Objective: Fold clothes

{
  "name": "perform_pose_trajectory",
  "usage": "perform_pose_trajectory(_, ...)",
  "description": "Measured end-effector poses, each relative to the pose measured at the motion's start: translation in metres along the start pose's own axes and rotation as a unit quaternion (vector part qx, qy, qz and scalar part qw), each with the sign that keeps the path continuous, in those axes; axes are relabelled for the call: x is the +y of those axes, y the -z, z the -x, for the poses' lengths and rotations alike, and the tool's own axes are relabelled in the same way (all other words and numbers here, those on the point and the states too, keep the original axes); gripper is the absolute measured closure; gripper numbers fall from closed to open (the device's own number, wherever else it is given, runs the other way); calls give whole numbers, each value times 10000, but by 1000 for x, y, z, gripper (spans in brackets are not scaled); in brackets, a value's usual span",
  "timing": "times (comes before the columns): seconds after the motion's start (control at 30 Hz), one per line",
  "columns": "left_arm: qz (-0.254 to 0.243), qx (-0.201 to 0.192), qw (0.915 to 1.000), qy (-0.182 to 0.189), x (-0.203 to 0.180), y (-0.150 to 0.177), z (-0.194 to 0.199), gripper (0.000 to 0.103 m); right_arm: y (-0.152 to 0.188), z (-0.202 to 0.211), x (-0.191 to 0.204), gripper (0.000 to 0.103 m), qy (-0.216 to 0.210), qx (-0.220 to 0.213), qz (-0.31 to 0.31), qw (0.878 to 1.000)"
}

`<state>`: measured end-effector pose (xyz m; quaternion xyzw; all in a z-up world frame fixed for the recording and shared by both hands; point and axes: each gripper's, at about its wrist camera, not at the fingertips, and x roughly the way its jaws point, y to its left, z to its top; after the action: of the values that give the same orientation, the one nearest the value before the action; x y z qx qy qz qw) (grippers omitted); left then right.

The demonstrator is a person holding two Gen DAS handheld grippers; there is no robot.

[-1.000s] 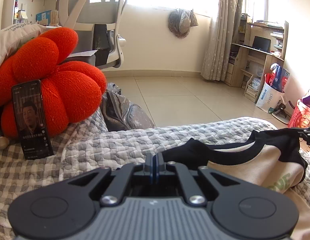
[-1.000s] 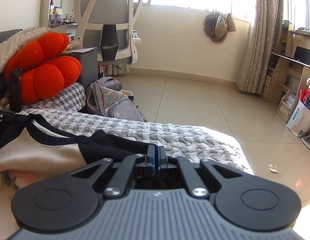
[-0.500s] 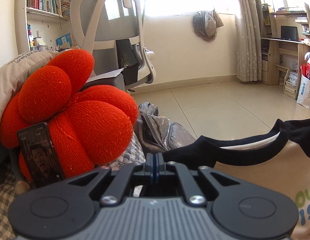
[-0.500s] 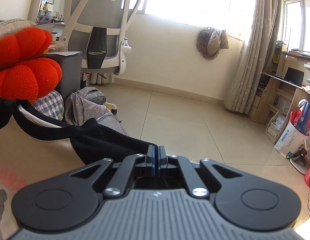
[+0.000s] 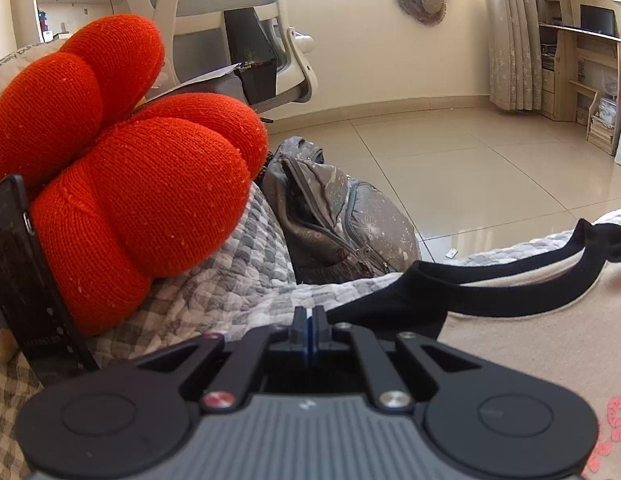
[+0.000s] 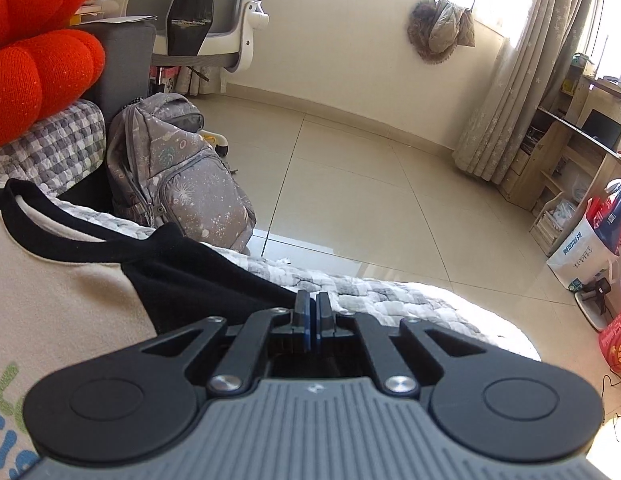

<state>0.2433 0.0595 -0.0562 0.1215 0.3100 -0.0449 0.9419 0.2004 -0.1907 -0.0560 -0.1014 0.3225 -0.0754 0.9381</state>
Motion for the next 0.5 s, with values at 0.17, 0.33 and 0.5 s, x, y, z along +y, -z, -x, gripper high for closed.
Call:
perform_pose_trajectory(0.17, 20, 152, 9999, -3, 1, -2, 3, 85, -3, 5, 1, 96, -11, 11, 61, 10000)
perform_pose_trajectory(0.33, 92, 35, 9997, 202, 6, -7, 32, 59, -8, 28, -7, 55, -205, -137, -77, 9997)
perform_pose_trajectory(0.5, 166, 153, 9986, 470, 11, -4, 59, 52, -7, 53, -14, 55, -408, -135, -153, 9990)
